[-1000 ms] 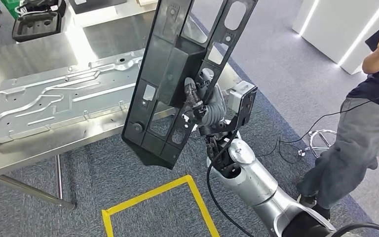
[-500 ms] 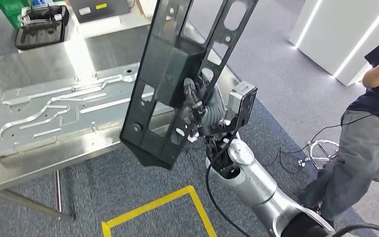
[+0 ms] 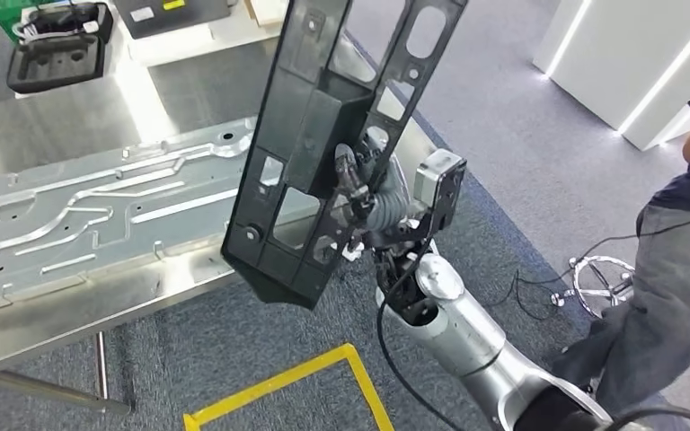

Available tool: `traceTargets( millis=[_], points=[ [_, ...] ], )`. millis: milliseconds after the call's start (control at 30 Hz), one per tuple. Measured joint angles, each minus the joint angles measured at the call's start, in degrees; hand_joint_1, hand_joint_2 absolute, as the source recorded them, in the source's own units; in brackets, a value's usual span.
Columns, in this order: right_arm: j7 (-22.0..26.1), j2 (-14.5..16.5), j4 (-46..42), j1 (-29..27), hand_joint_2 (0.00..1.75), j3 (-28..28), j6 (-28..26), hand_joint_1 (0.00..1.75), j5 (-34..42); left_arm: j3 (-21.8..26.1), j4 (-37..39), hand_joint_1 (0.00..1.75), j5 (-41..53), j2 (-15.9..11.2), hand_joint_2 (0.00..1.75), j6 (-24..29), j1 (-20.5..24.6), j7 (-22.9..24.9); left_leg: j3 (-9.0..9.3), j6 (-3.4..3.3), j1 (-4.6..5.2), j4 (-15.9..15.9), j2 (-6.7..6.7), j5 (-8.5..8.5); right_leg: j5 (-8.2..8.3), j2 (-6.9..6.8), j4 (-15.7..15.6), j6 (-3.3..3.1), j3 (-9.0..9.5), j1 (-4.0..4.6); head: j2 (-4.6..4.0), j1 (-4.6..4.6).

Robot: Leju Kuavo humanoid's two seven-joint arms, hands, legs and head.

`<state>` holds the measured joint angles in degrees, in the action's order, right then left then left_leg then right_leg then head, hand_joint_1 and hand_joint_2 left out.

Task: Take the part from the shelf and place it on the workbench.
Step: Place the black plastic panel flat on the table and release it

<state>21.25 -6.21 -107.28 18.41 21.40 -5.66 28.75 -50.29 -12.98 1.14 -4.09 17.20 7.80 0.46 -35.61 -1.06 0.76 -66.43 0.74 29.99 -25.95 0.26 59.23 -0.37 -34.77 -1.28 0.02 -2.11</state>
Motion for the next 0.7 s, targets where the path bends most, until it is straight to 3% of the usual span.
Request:
traceTargets(
  millis=[67, 100, 133, 167, 267, 300, 333, 400, 467, 533, 600, 633, 667, 700],
  points=[
    [0.0, 0.0, 0.0, 0.0, 1.75, 0.0, 0.0, 1.75, 0.0, 0.0, 0.0, 0.0, 0.0, 0.0, 1.75, 0.0, 0.0, 0.0, -4.62, 0.68, -0.5, -6.5, -0.21, 2.32, -0.7, -0.09, -0.3, -0.1, 0.99, -0.1, 0.0, 0.03],
    [0.0, 0.0, 0.0, -0.1, 1.75, 0.0, 0.0, 1.75, 0.0, 0.0, 0.0, 0.0, 0.0, 0.0, 1.75, 0.0, -0.1, 0.0, -6.28, 0.92, -0.69, -8.1, -0.3, 3.03, -1.13, -0.07, -0.3, -0.07, 1.53, -0.12, 0.0, 0.03],
    [0.0, 0.0, 0.0, -0.1, 1.75, 0.0, 0.0, 1.75, 0.0, 0.0, 0.0, 0.0, 0.0, 0.1, 1.75, 0.0, -0.2, 0.0, -7.09, 1.03, -0.83, -7.9, -0.36, 2.7, -1.6, -0.02, -0.3, -0.01, 2.16, -0.15, 0.0, 0.03],
    [0.0, 0.0, 0.0, -0.1, 1.75, 0.0, 0.0, 1.75, 0.0, 0.0, 0.0, 0.0, 0.0, 0.1, 1.75, 0.0, -0.3, 0.0, -6.94, 1.03, -0.9, -5.8, -0.39, 1.17, -2.12, 0.03, -0.3, 0.09, 2.88, -0.16, 0.0, 0.03],
    [0.0, 0.0, 0.0, -0.1, 1.75, 0.0, 0.0, 1.75, 0.0, 0.0, 0.0, 0.0, 0.0, 0.0, 1.75, 0.0, -0.4, 0.0, -4.06, 0.39, -0.7, 4.6, -0.39, -6.23, -3.57, 0.09, -0.6, 0.63, 4.84, -0.26, -0.01, 0.02],
    [0.0, 0.0, 0.0, -0.1, 1.75, 0.0, 0.0, 1.75, 0.0, 0.0, 0.0, 0.0, 0.0, 0.0, 1.75, 0.0, -0.4, 0.0, -3.32, 0.05, -0.43, 7.0, -0.42, -7.44, -3.85, 0.11, -0.9, 0.93, 5.17, -0.33, -0.01, 0.03],
    [0.0, 0.0, 0.0, -0.1, 1.75, 0.0, 0.0, 1.75, 0.1, 0.0, 0.0, 0.0, 0.0, 0.0, 1.75, 0.0, -0.4, 0.0, -2.98, -0.26, -0.13, 8.1, -0.47, -7.98, -4.02, 0.14, -1.3, 1.29, 5.46, -0.43, -0.01, 0.04],
    [0.0, 0.0, 0.0, -0.1, 1.75, 0.0, 0.0, 1.75, 0.1, 0.0, 0.0, 0.0, 0.0, 0.0, 1.75, 0.0, -0.3, 0.0, -2.17, -0.94, 0.26, 8.9, -0.53, -7.51, -3.93, 0.13, -1.6, 2.05, 6.27, -0.43, -0.01, 0.03],
    [0.0, 0.0, 0.0, -0.1, 1.75, 0.0, 0.0, 1.75, 0.1, 0.0, 0.0, 0.0, 0.0, 0.0, 1.75, 0.0, -0.3, 0.0, -0.78, -1.57, 0.12, 9.6, -0.49, -7.19, -4.09, -0.03, -0.1, 2.49, 6.32, -0.41, -0.01, -0.02],
    [0.0, 0.0, -0.1, 0.1, 1.75, 0.0, 0.0, 1.75, 0.1, 0.0, 0.0, 0.0, 0.0, -0.1, 1.75, 0.0, -0.2, 0.0, 0.54, -2.23, 0.03, 10.0, -0.46, -6.74, -5.61, -0.1, 5.3, 2.6, 3.43, -0.37, 0.0, -0.08],
    [0.0, 0.0, -0.1, 0.1, 1.75, 0.0, 0.0, 1.75, 0.1, 0.0, 0.0, 0.0, 0.0, -0.1, 1.75, 0.0, 0.0, 0.0, 1.22, -2.78, 0.29, 10.0, -0.36, -5.98, -8.38, -0.08, 12.5, 2.64, -1.56, -0.14, 0.0, -0.11],
    [0.0, 0.0, -0.1, 0.0, 1.75, 0.0, 0.0, 1.75, 0.1, 0.0, 0.0, 0.0, 0.0, -0.1, 1.75, 0.0, 0.0, 0.0, 1.56, -2.89, 0.42, 9.9, -0.28, -5.53, -9.11, -0.08, 14.7, 2.63, -3.65, 0.0, 0.0, -0.11],
    [0.0, 0.0, -0.1, -0.1, 1.75, 0.0, 0.0, 1.75, 0.1, 0.0, 0.0, 0.0, 0.0, -0.1, 1.75, 0.0, -0.1, 0.0, 1.96, -2.92, 0.54, 9.7, -0.18, -5.05, -8.65, -0.08, 15.0, 2.54, -4.87, 0.15, 0.0, -0.12],
    [0.0, 0.0, -0.1, -0.2, 1.75, 0.0, 0.0, 1.75, 0.1, 0.0, 0.0, 0.0, 0.0, -0.1, 1.75, 0.0, -0.2, 0.0, 2.42, -2.9, 0.62, 9.5, -0.1, -4.54, -6.8, -0.08, 13.3, 2.35, -5.04, 0.35, 0.0, -0.13]
  ],
)
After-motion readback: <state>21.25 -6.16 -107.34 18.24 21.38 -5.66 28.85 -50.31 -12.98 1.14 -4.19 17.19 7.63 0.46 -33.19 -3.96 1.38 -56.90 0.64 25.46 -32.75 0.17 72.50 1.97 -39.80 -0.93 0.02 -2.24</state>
